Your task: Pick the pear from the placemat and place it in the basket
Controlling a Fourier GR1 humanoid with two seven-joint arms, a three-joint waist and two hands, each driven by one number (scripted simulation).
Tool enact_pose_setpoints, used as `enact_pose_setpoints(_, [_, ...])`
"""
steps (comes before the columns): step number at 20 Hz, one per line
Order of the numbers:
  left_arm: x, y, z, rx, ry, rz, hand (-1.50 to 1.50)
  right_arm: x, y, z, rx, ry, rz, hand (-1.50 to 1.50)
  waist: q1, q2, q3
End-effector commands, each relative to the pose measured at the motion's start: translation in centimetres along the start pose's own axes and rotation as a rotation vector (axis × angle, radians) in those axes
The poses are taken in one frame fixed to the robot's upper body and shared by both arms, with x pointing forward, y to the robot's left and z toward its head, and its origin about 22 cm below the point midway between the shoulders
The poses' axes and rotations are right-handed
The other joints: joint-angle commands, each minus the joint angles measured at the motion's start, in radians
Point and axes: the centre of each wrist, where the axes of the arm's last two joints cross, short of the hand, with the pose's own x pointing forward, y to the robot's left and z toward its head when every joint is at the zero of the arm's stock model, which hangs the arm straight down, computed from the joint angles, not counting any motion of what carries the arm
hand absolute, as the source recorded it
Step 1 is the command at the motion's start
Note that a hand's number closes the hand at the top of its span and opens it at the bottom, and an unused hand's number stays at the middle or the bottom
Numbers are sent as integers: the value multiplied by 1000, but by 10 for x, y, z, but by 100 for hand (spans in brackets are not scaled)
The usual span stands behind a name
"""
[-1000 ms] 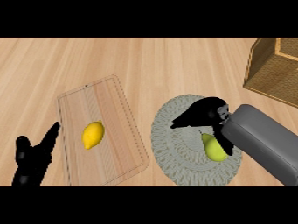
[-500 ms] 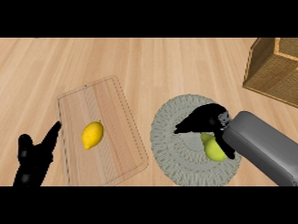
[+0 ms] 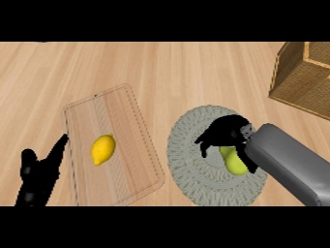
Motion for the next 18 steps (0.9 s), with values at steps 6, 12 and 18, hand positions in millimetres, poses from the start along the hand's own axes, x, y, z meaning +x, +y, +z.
enact_pose_setpoints(6, [1, 0, 0, -27, 74, 5, 0, -20, 23, 3, 6, -66, 116, 150, 0, 15, -12])
enact_pose_setpoints(12, [-14, 6, 4, 22, 73, 38, 0, -52, 3, 15, -289, 426, -251, 150, -60, 8, -12])
enact_pose_setpoints(18, [-18, 8, 15, 17, 81, 30, 0, -46, -27, 6, -586, 836, -515, 150, -47, 3, -14])
